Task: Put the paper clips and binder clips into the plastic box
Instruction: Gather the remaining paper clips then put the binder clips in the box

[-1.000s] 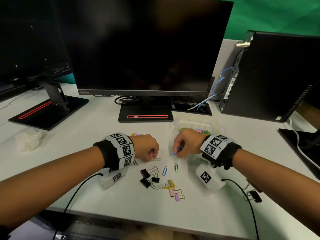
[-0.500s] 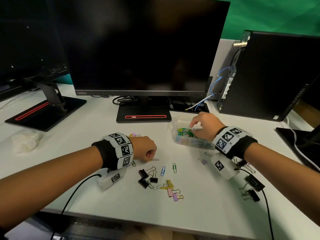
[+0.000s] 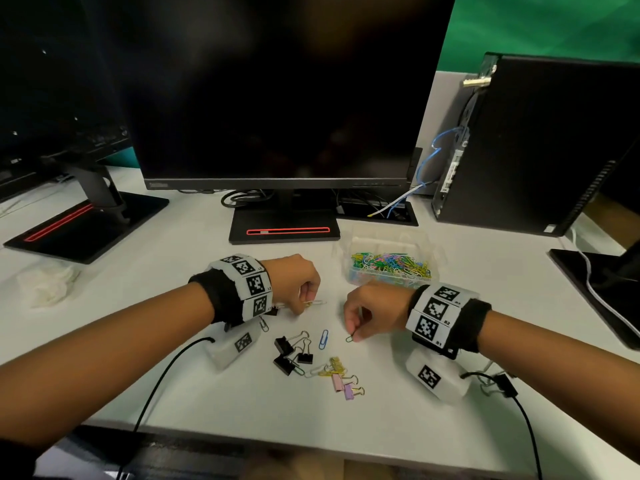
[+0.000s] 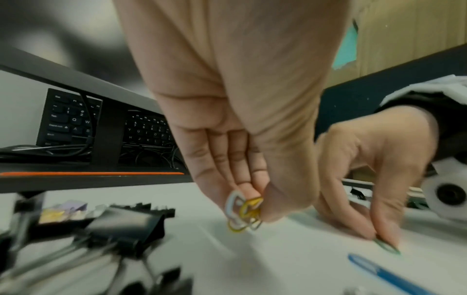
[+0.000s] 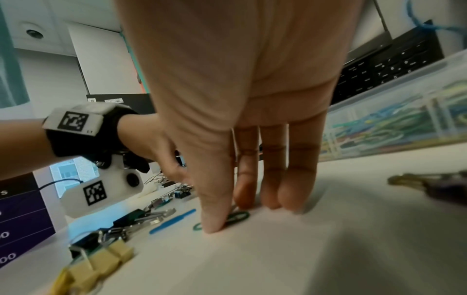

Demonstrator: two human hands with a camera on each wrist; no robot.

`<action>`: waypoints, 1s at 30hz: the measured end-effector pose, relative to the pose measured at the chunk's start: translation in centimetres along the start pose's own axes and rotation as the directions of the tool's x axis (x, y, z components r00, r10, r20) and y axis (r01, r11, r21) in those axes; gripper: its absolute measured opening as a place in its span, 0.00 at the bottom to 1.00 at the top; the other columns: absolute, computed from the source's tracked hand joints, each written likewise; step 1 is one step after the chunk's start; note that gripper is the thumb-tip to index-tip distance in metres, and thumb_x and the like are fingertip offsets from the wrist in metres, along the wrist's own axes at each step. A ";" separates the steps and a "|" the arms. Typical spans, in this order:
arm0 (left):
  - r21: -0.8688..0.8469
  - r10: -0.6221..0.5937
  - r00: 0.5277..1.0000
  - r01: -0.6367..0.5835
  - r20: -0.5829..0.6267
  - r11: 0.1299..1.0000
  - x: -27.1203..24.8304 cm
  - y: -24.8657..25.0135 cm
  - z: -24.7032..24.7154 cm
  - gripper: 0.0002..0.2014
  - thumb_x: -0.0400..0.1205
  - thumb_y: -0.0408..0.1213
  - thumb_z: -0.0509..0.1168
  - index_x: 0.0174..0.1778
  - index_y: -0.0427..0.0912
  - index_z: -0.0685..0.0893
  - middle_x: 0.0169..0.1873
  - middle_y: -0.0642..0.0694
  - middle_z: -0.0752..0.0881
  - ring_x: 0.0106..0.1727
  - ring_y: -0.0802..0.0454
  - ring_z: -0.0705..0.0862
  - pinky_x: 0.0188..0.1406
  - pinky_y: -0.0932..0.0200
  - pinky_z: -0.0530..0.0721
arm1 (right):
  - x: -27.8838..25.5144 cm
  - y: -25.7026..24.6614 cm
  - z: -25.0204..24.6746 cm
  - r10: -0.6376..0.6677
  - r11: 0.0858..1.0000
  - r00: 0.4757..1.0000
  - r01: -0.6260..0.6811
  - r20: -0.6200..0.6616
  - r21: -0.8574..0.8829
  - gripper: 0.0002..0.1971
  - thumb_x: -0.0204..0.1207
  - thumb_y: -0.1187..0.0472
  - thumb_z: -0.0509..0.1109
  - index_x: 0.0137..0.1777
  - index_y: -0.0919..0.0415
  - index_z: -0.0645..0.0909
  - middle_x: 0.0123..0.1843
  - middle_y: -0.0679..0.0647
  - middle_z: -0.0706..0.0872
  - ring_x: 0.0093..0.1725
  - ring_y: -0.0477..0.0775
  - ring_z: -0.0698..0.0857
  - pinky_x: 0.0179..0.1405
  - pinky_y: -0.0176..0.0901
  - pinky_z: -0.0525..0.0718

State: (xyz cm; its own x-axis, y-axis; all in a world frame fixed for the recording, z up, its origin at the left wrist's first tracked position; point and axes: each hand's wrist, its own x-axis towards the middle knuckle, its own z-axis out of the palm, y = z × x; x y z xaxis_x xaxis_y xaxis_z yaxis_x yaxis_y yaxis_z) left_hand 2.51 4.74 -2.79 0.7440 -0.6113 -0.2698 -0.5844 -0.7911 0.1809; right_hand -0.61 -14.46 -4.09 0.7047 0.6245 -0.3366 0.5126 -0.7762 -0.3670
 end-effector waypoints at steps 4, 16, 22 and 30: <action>-0.035 0.044 0.987 -0.050 -0.155 0.998 1.4 0.8 -1.9 0.07 0.73 0.32 0.71 0.46 0.39 0.86 0.36 0.55 0.82 0.30 0.67 0.74 0.35 0.76 0.71 | -0.5 0.8 0.6 0.022 0.999 1.000 -0.022 0.008 0.030 0.05 0.71 0.60 0.74 0.44 0.60 0.85 0.37 0.46 0.82 0.32 0.36 0.76 0.33 0.22 0.71; -0.088 0.067 0.938 -0.103 -0.341 0.991 9.3 5.6 -4.4 0.09 0.73 0.30 0.70 0.49 0.38 0.86 0.47 0.43 0.90 0.45 0.51 0.84 0.52 0.59 0.82 | -3.5 5.1 -5.9 0.178 0.983 0.886 -0.183 -0.427 0.030 0.07 0.68 0.64 0.76 0.35 0.52 0.84 0.31 0.38 0.81 0.30 0.34 0.78 0.32 0.17 0.73; -0.167 -0.020 0.945 -0.036 -0.326 0.985 11.1 6.5 -4.4 0.09 0.74 0.29 0.70 0.49 0.38 0.86 0.49 0.43 0.89 0.48 0.48 0.85 0.55 0.56 0.84 | -3.4 8.3 -6.3 0.336 0.934 0.779 -0.347 -0.530 0.083 0.02 0.70 0.64 0.73 0.39 0.59 0.88 0.36 0.49 0.89 0.31 0.40 0.80 0.31 0.21 0.73; -0.084 -0.010 0.977 -0.008 -0.211 0.996 9.3 5.1 -4.1 0.12 0.80 0.39 0.66 0.55 0.39 0.88 0.59 0.44 0.86 0.59 0.46 0.84 0.57 0.58 0.80 | -3.7 7.1 -4.0 0.234 0.955 0.854 -0.292 -0.464 -0.056 0.08 0.71 0.53 0.73 0.48 0.51 0.88 0.53 0.51 0.82 0.46 0.46 0.76 0.54 0.44 0.79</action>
State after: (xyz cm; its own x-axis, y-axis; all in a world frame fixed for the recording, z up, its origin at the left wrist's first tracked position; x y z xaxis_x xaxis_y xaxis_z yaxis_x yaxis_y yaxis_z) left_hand 7.73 -5.07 -0.53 0.8016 -0.5943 -0.0656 -0.5608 -0.7854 0.2622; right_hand 2.41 -22.62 -2.00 0.9497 0.3120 0.0287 0.3111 -0.9282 -0.2039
